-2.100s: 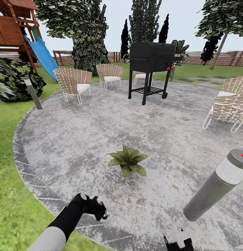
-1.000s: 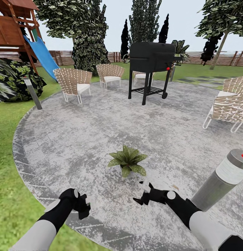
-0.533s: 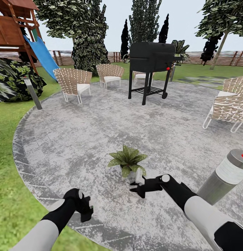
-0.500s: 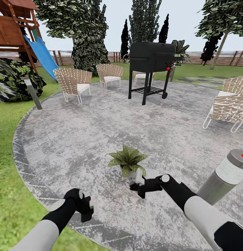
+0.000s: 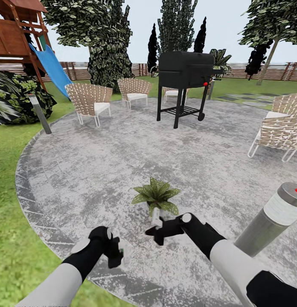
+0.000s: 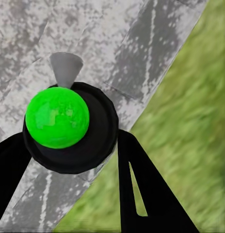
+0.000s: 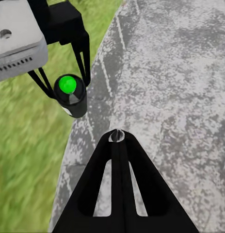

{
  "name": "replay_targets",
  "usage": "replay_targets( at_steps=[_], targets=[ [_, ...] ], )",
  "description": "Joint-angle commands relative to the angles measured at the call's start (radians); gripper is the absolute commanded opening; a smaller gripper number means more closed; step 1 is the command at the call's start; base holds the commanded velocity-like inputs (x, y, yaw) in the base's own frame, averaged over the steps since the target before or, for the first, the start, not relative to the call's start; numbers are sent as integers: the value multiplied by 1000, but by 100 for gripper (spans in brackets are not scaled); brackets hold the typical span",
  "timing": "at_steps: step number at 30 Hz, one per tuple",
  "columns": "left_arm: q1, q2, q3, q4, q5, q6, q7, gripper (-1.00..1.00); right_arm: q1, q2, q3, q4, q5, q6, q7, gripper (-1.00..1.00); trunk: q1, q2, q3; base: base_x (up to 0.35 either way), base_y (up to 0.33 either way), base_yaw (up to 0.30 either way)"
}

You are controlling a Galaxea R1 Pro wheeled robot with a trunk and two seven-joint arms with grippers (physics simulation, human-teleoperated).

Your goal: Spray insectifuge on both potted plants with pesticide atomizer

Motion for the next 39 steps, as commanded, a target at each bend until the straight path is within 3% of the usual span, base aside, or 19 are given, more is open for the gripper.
replay_targets(
  at_steps=[1, 8, 12, 23, 26, 29, 33, 39],
  targets=[
    [-2, -1, -3, -2, -1, 17, -5, -100, 0, 2, -1, -1, 10, -7, 1, -100, 0, 0, -1, 0, 0, 0],
    [-4, -21, -5, -2, 2, 24, -12, -100, 0, 4, -1, -1, 10, -6, 1, -100, 0, 0, -1, 0, 0, 0],
    [-4, -20, -4, -2, 3, 14, -94, -100, 0, 4, -1, -1, 10, -6, 1, -100, 0, 0, -1, 0, 0, 0],
    [-29, -22, 5, 0, 25, 19, -125, -100, 0, 5, -1, -1, 10, -8, 1, -100, 0, 0, -1, 0, 0, 0],
    [-47, -26, 8, 1, 26, 23, -177, -100, 0, 10, -1, -5, 10, -8, 1, -100, 0, 0, -1, 0, 0, 0],
    [-51, -28, 10, 1, 28, 24, -187, -100, 0, 11, 0, -19, 10, -8, 1, -100, 0, 0, -1, 0, 0, 0],
    [-53, -29, 10, 1, 117, 25, -189, -100, 0, 12, 1, -22, 9, -9, 1, -100, 0, 0, -1, 0, 0, 0],
    [-75, -29, 11, 1, 136, 27, -187, -100, 0, 12, 2, -22, 9, -9, 1, -100, 0, 0, -1, 0, 0, 0]
  ],
)
